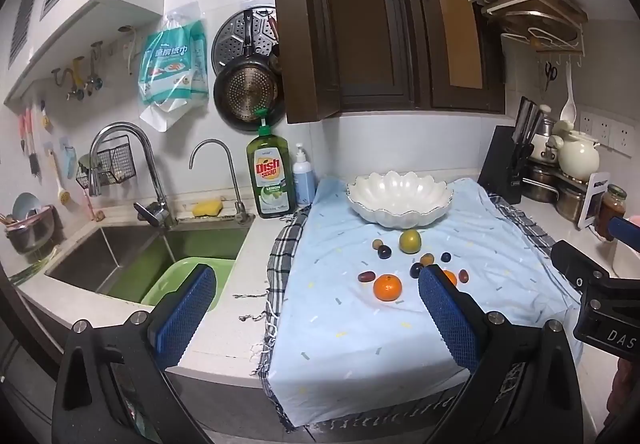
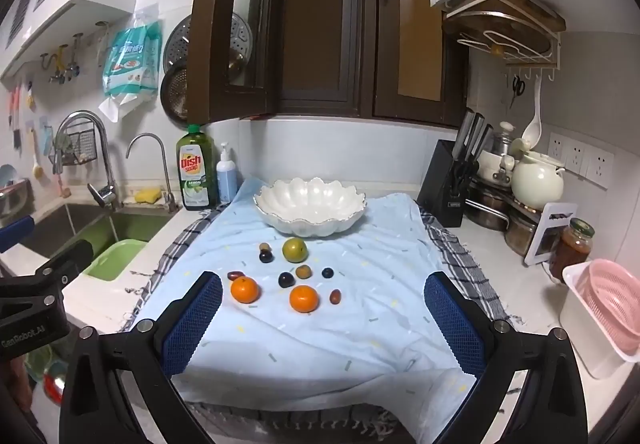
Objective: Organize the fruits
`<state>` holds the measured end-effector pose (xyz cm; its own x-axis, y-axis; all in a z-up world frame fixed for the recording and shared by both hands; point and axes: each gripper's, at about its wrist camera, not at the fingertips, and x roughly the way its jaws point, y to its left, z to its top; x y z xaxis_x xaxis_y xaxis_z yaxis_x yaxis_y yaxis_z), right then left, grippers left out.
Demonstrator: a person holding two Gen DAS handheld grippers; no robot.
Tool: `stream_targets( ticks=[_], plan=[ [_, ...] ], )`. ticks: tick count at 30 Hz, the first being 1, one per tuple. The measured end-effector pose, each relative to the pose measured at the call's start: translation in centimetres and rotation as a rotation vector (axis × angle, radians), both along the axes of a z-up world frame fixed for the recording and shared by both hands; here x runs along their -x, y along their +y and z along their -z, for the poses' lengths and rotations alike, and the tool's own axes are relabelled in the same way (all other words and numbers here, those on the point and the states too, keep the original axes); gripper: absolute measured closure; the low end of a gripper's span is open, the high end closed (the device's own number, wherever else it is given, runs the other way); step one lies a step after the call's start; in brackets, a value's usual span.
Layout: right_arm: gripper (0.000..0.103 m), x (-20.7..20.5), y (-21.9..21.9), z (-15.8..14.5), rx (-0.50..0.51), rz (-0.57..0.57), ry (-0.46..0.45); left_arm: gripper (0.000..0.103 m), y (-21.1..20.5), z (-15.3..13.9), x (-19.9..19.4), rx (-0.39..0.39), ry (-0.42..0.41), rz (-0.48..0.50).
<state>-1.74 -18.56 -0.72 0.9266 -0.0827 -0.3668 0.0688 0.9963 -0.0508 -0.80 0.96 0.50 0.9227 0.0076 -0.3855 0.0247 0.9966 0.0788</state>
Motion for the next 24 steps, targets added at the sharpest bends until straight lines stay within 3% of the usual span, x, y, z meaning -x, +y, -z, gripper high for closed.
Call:
stream_targets(
  ticks=[24],
  plan=[
    [0.001,1.2,-0.5,0.1,0.005,0.015,-0.038,0.000,-0.5,-0.5,0.6,0.008,0.007,0.044]
  ],
)
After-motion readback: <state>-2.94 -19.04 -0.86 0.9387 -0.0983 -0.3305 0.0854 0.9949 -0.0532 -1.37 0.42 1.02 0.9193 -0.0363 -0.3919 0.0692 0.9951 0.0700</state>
